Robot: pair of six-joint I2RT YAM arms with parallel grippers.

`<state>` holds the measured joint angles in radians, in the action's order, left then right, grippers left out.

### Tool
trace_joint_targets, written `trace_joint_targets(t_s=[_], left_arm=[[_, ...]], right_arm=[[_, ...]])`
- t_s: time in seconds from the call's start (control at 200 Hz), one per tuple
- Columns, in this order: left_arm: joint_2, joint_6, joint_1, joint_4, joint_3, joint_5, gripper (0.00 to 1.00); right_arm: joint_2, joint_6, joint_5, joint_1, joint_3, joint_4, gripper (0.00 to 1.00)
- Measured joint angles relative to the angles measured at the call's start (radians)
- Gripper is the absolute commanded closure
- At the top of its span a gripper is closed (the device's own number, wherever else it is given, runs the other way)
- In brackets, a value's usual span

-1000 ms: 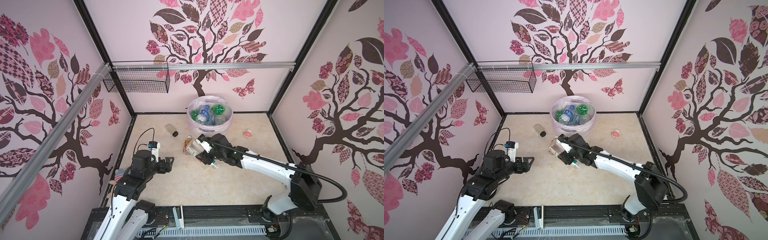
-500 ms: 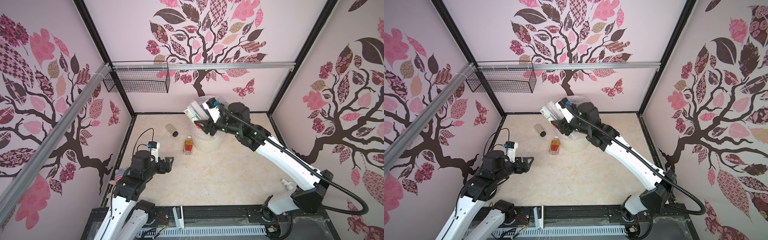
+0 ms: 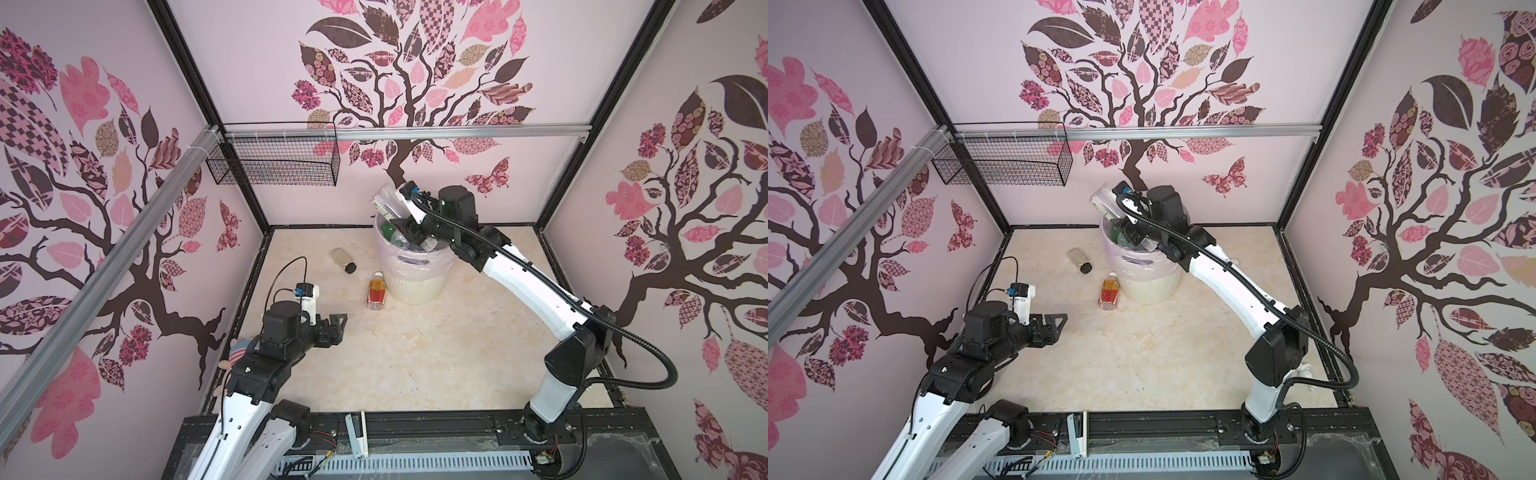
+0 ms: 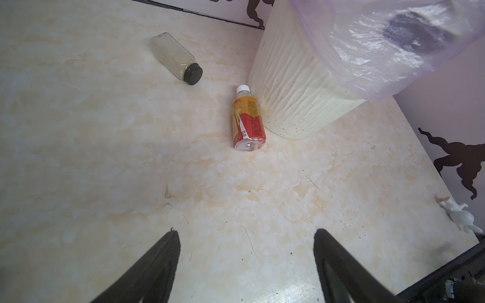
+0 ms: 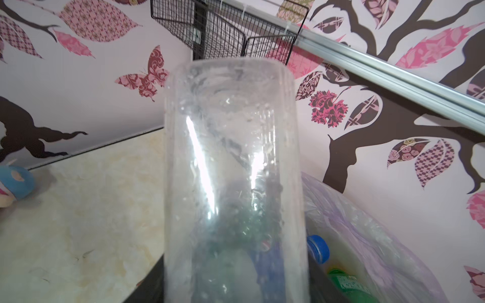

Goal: Throw the plastic bottles in the bin
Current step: Throw the plastic bottle into the trash bin.

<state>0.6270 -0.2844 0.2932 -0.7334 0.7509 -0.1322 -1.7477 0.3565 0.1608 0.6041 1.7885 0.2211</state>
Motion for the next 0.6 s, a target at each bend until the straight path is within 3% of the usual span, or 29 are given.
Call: trace_joint_targets(t_s=[0.47,0.6], left_arm=[[0.0,0.0,0.0,0.0,0.0,0.001,0.18],[0.0,0.0,0.0,0.0,0.0,0.001,0.18]], right_arm=[[0.061,0.027,0.162,-0.156,-0.267,-0.188,0.53],[0.103,0.045,0.186,-0.167,-0.313,-0.195,0.47]])
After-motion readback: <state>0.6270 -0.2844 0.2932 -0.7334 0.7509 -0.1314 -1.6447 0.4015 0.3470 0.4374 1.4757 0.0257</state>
